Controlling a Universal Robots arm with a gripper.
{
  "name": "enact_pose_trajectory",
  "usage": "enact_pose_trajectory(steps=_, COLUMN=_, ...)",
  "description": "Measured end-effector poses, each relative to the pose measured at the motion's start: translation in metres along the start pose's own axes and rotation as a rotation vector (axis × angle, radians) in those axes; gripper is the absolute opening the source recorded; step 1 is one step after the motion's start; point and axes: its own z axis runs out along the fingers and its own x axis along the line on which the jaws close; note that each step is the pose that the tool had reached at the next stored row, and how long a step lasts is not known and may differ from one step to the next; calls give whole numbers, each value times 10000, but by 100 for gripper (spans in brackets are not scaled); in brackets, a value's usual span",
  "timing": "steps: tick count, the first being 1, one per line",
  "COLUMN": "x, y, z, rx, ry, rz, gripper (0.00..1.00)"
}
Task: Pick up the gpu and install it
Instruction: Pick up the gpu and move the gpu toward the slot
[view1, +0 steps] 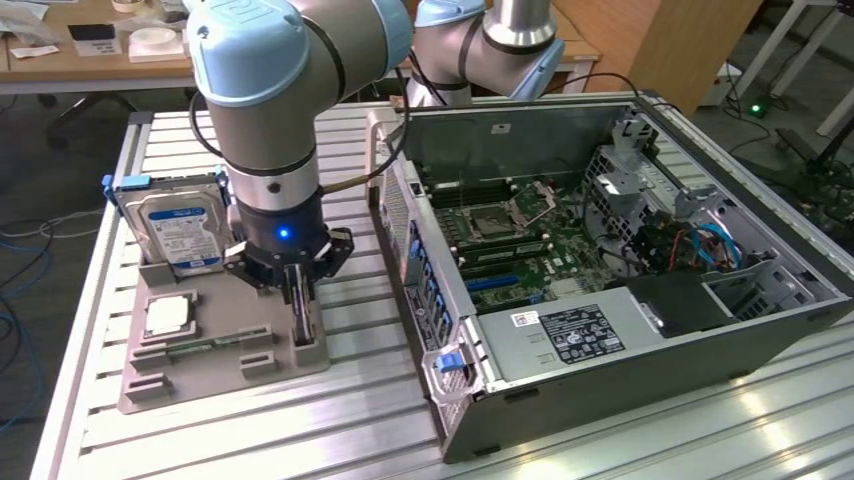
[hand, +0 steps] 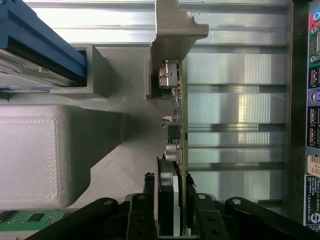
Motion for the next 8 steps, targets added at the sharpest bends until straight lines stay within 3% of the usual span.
enact_pose_trajectory(steps=2, x=0, y=0, z=0, rx=1, ry=0, rz=0, gripper=34)
enact_pose_trajectory(steps=3, x=0, y=0, z=0, rx=0, ry=0, rz=0, gripper=28)
enact_pose_trajectory(steps=8, x=-3, y=0, z=0, rx=-1, ry=0, rz=0, gripper=28)
